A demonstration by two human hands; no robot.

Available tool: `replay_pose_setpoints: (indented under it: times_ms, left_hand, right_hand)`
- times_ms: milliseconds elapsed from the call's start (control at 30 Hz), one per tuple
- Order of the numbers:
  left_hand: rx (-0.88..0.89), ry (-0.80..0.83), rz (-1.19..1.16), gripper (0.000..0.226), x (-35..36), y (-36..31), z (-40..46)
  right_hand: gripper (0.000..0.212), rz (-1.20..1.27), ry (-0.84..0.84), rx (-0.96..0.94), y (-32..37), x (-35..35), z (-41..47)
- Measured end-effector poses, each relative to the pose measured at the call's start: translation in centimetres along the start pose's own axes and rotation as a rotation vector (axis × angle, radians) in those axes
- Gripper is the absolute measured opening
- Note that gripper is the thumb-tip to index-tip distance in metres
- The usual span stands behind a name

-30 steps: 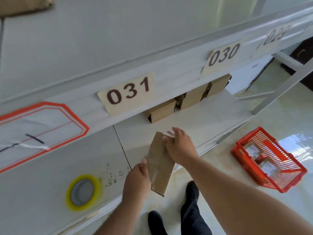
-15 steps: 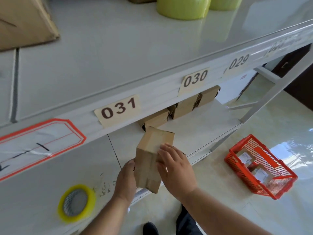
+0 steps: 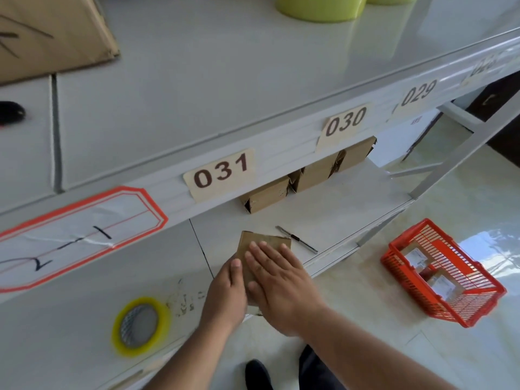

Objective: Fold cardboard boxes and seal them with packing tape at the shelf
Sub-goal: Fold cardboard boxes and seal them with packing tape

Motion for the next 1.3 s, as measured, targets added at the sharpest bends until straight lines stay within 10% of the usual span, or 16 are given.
replay_pose_setpoints:
  times_ms: [233, 333, 433, 567, 900, 1133, 1300]
  left_hand:
    - [0.023, 0.016, 0.034, 0.048, 0.2, -0.1, -0.4]
    - [-0.010, 0.045, 0.092, 0.050, 0.2, 0.1, -0.8]
    - [-0.078, 0.085, 0.129, 0.057, -0.2, 0.9, -1.0]
    - [-0.136, 0.233, 0.017, 0.054, -0.1, 2.6, -1.4]
    - [-0.066, 0.652, -0.392, 0.073, 0.2, -3.8, -5.9]
    - [-0.068, 0.975, -0.580, 0.057, 5.7, -7.8, -10.2]
    - [-0.053, 1.036, -0.560, 0.048, 10.5, -10.4, -12.5]
  right_hand:
    - [0.083, 0.115, 0.273, 0.314, -6.3, 0.4, 4.4]
    - [0.080, 0.281, 0.065, 0.524, -7.3, -1.2, 2.8]
    - [0.073, 0.629, -0.282, 0.938, -7.2, -0.7, -4.6]
    - [0.062, 1.381, -0.198, 1.276, -1.5, 4.2, -8.6]
    - [0.032, 1.316, -0.714, 0.863, -1.4, -5.0, -9.0]
    - [0.093, 1.295, -0.953, 0.920, -4.0, -8.4, -15.8]
    - [0.092, 1.390, -1.004, 0.944, -6.6, -10.3, -20.3]
Point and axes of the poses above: each hand's wrist, its own z-axis towards the middle knuckle, its own x-axis out of the palm, y = z × x, the point moved 9 cm from there along z, towards the middle knuckle, and after that the axes turned 15 degrees about -x, right-handed, at the moved point
